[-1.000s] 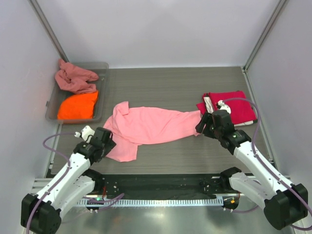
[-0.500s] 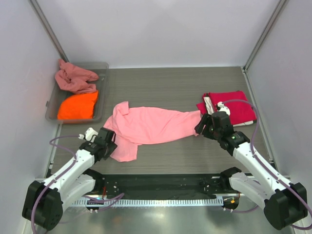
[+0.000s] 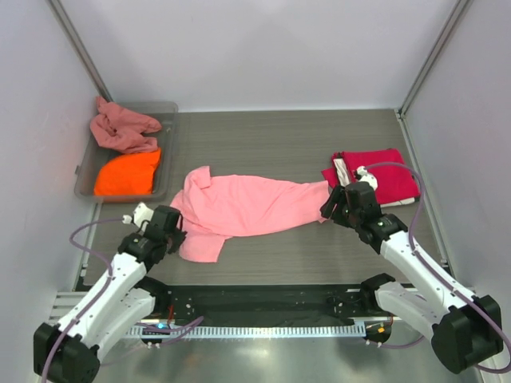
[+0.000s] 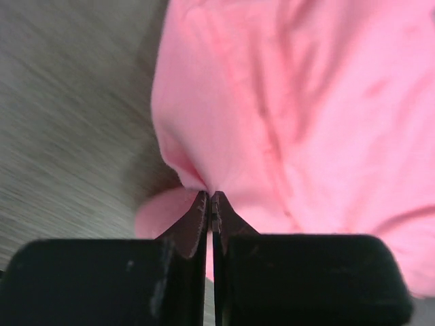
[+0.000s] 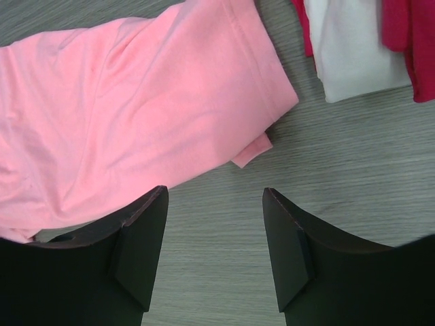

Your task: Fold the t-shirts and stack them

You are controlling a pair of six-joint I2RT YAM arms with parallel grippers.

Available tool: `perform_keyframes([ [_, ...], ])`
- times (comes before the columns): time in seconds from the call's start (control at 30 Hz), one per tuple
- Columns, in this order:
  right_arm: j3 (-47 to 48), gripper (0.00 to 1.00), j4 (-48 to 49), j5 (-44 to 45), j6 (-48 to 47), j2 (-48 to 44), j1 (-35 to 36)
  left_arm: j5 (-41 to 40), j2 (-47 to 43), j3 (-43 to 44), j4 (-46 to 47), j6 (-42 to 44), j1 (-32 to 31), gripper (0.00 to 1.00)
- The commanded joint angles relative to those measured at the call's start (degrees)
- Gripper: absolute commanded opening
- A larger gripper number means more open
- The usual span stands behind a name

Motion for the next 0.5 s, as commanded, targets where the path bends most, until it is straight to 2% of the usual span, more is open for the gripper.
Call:
perform_keyframes([
  [0.0,0.4,0.63,2.7,3.5,0.0,1.7,-0.2,-3.0,-5.3,9.3,-6.5,2.8,0.0,0.00],
  [0.1,0.3,0.61,3.5,3.9,0.1,2.9,-0.1,-3.1,-6.4,18.1,-10.3,4.6,0.1,0.00],
  [0.27,-0.8,0.58,6.3,2.0,1.0,4.6,-0.2,-0.5,-3.3,33.8,-13.8,6.5,0.2,0.00],
  [0.47,-0.7,0.59,9.5,-1.8,1.4,8.9,-0.1,1.2,-1.1,41.0,-12.5,7.3,0.2,0.00],
])
